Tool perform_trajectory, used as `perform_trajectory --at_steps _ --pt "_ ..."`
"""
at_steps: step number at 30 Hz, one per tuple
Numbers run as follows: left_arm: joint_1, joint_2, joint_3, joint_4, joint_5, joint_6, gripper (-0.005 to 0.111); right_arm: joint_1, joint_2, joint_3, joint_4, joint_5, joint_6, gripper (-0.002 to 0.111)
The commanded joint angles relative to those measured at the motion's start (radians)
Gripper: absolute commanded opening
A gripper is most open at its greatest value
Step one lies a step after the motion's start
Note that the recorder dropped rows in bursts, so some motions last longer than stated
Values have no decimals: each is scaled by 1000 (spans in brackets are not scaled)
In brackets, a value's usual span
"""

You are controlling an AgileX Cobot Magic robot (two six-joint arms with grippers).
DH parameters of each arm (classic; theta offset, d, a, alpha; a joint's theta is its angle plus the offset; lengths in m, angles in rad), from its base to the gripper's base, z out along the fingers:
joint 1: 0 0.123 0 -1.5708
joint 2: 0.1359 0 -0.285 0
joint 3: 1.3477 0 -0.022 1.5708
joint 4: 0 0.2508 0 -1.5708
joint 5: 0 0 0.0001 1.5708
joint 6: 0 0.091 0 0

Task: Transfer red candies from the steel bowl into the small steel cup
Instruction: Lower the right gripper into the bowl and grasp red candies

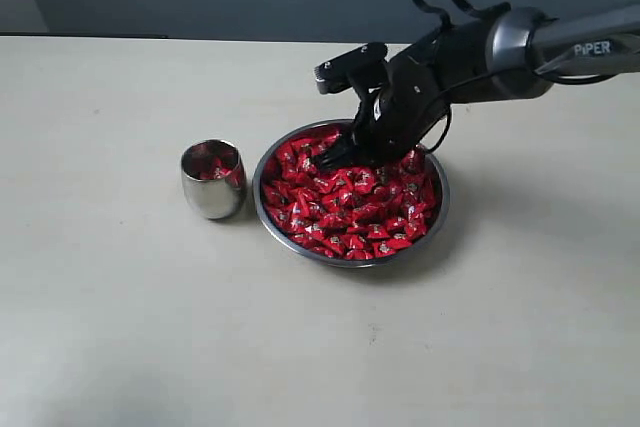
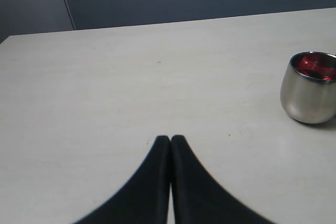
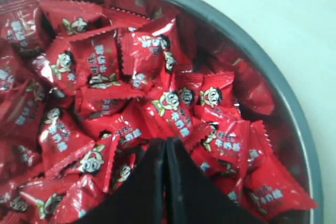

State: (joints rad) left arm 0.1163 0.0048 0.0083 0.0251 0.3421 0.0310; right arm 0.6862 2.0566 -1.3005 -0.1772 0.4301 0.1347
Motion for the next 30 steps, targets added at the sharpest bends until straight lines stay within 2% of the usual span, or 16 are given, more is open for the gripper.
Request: perform_trajectory --at_steps 1,9,11,16,19,26,29,30 --pt "-8 -5 -8 2 -5 -2 0 -8 -56 2 -17 35 1 0" --pt "-8 -5 -8 2 -5 -2 0 2 -88 2 -17 44 1 0" --pt "-8 -5 -8 2 -5 -2 0 2 -79 2 -17 44 1 3" --pt "-8 -5 -8 2 -5 -2 0 2 -36 2 -21 -1 -3 27" --pt "-8 -5 -8 2 -5 -2 0 2 -7 2 -22 -30 -3 35" --pt "-8 -5 -8 2 -5 -2 0 0 45 -2 -43 -96 -3 32" --pt "-8 -5 -8 2 -5 -2 0 0 47 -2 -65 -102 -3 14" --pt "-8 -5 -8 2 -5 -2 0 0 47 -2 -69 -95 -3 2"
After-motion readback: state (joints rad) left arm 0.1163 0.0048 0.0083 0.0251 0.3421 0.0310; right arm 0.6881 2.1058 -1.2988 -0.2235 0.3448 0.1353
